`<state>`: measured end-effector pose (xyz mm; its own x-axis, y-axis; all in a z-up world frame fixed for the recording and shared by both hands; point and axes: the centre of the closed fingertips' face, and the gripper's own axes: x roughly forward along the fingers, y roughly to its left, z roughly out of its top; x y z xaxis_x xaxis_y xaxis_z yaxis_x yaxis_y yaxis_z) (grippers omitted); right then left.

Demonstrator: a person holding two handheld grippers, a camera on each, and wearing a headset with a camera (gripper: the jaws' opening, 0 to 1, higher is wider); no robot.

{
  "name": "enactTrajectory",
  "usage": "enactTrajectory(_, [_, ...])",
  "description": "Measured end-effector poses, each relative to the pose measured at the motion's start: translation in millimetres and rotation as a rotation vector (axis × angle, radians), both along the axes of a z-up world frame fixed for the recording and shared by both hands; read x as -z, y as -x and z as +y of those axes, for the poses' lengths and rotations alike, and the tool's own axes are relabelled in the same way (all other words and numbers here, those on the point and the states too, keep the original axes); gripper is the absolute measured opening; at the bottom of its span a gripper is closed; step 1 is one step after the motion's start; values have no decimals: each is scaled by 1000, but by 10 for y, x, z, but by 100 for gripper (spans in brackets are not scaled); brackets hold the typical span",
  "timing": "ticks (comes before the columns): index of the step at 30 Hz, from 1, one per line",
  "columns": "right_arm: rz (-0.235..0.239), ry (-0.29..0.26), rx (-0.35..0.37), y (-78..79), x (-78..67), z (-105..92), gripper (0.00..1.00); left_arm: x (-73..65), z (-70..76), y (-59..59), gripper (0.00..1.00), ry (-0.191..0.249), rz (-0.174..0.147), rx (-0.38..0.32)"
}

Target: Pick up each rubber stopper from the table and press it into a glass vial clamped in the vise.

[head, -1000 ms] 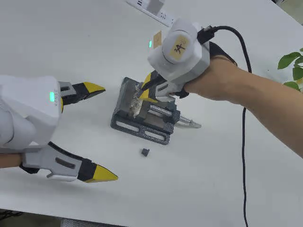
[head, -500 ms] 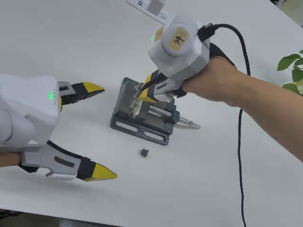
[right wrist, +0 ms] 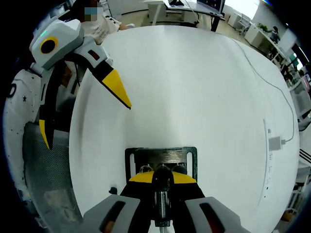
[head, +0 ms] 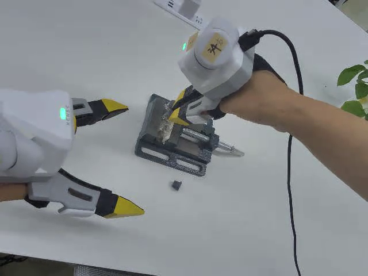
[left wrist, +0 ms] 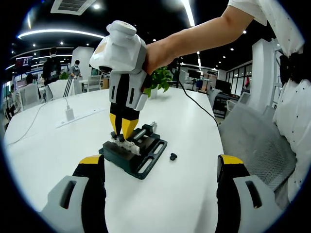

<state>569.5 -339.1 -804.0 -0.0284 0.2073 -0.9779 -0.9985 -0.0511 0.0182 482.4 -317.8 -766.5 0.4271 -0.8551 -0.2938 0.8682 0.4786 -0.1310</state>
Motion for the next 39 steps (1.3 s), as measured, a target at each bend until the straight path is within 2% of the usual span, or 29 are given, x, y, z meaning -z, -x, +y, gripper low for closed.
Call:
enactTrajectory(12, [10,-37,35,-82,27,6,9,4,12,4,95,-1,4,-2])
enactTrajectory(18, [4,-62,40,-102,-51,-8,7,10,15,9,95,-4,5,0])
enactTrajectory(23, [-13,-77,43,-168,-61,-29,5,20,8,19,95,-6,7,5])
enactTrajectory(27, [10,-89,54,-156,-50,-19,0,20,-3,27,95,-5,9,10])
enactTrajectory(39, [24,-95,44,-141,-13,-2,0,29,-8,15,94,-4,15,16])
